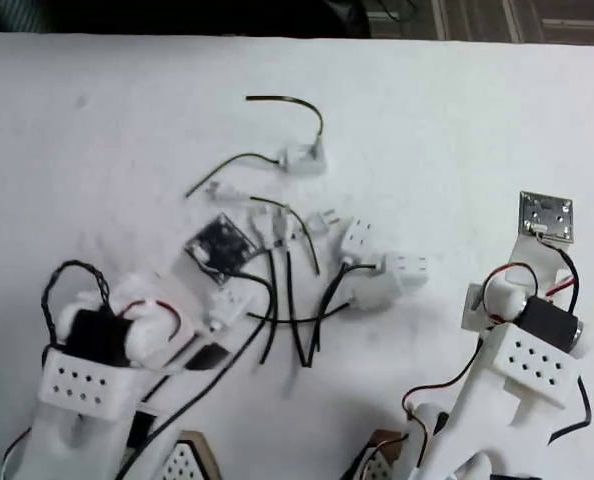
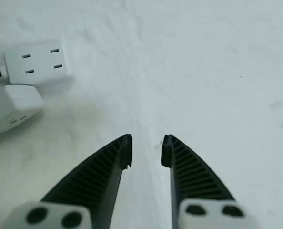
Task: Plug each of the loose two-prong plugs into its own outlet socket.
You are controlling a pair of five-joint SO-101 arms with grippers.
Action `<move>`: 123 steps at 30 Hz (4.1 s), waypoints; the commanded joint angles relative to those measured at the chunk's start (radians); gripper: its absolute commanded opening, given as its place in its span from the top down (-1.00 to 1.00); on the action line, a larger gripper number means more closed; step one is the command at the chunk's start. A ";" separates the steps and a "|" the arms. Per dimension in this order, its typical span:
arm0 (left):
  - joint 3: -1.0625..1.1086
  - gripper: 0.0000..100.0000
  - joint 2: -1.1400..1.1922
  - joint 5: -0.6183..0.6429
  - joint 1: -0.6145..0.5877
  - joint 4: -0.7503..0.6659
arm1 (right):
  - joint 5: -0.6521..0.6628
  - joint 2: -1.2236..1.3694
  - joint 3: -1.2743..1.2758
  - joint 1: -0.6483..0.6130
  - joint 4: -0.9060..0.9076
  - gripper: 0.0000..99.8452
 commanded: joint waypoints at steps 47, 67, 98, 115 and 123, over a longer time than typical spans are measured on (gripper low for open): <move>-0.051 0.56 0.638 0.089 0.133 -0.416 | 0.003 0.001 0.015 -0.056 -0.013 0.78; -0.095 0.76 0.783 0.158 0.216 -0.483 | 0.052 0.004 0.017 -0.056 -0.013 0.78; -0.144 0.95 0.757 -0.017 0.042 -0.157 | 0.057 0.004 0.017 -0.056 -0.008 0.78; -0.414 0.36 0.924 -0.012 -0.211 -0.201 | 0.057 0.004 0.017 -0.056 -0.010 0.78; -0.420 0.36 0.928 -0.018 -0.274 -0.261 | 0.057 0.004 0.017 -0.058 -0.010 0.78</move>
